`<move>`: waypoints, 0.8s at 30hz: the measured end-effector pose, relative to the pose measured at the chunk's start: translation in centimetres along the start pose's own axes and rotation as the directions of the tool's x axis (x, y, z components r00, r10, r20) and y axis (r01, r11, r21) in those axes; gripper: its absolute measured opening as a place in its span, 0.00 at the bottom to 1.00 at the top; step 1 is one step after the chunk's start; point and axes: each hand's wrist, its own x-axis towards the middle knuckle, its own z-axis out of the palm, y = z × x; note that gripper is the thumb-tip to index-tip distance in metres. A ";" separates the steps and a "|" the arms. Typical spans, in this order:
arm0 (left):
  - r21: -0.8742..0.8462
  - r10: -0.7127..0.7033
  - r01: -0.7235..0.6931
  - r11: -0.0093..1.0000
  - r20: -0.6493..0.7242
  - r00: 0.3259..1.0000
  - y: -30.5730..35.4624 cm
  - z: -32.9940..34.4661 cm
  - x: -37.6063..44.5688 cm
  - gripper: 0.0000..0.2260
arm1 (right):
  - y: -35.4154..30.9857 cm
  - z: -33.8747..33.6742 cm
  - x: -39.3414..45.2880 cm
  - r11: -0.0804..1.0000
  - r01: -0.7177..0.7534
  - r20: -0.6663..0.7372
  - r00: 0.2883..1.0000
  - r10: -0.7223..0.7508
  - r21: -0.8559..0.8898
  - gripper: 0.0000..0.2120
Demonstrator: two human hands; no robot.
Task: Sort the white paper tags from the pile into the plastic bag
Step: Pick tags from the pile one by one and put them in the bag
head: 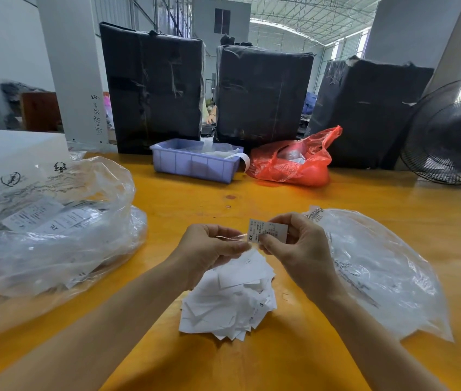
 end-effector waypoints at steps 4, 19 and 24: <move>0.022 0.007 -0.007 1.000 -0.001 1.000 0.0 -0.1 -0.1 0.11 | -0.1 0.1 0.0 1.000 0.010 -0.004 1.000 -0.010 -0.023 0.12; 0.036 0.045 -0.044 0.998 -0.028 0.999 -0.1 -0.2 0.0 0.09 | -0.4 -0.2 -0.1 0.992 -0.127 0.153 0.980 0.125 0.006 0.09; 0.003 0.052 -0.052 0.999 -0.042 0.998 -0.1 -0.3 0.0 0.11 | -0.6 -0.3 0.1 0.985 -0.128 0.070 0.990 0.121 0.117 0.08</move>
